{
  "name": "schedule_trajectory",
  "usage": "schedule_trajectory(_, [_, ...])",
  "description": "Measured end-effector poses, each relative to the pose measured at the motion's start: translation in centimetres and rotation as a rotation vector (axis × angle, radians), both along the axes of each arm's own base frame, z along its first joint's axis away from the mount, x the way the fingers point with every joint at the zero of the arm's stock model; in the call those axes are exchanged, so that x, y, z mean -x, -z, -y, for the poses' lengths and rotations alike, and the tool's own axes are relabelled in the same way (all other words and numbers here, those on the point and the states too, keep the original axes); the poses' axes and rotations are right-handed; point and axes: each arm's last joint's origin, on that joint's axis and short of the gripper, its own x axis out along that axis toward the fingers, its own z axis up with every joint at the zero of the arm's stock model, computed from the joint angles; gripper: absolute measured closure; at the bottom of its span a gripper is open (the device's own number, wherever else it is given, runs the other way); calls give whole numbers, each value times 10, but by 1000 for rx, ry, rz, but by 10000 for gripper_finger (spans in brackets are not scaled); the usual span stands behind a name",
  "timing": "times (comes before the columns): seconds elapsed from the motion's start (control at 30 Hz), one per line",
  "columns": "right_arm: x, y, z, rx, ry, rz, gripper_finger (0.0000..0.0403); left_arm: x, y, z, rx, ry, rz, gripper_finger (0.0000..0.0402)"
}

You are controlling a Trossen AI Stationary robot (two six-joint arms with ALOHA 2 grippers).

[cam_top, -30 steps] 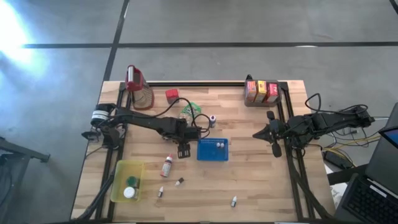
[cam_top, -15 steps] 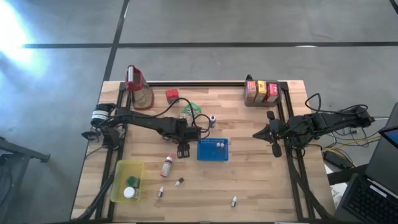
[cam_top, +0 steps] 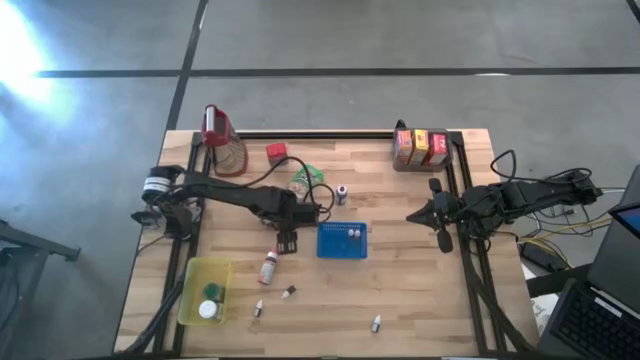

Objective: Pick & Place Kitchen Items
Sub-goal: Put the brown seasoning bottle into the yellow bin

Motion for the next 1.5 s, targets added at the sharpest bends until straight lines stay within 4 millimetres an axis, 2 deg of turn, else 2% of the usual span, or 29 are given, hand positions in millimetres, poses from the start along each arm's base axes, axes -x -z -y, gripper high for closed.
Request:
schedule_trajectory(0.2, [0,0,0,0,0,0,394,10,-11,10,4,-3,-16,208])
schedule_trajectory(0.4, [0,0,0,0,0,0,394,25,-34,26,13,14,16,208])
schedule_trajectory(0.73, [0,0,0,0,0,0,394,75,-88,67,89,-1,149,209])
schedule_trajectory(0.9, [0,0,0,0,0,0,394,100,-105,90,149,10,212,209])
schedule_trajectory(1.17, [0,0,0,0,0,0,394,137,-110,124,166,-2,172,209])
schedule_trajectory(1.5, [0,0,0,0,-1,0,394,175,-106,144,115,-164,57,209])
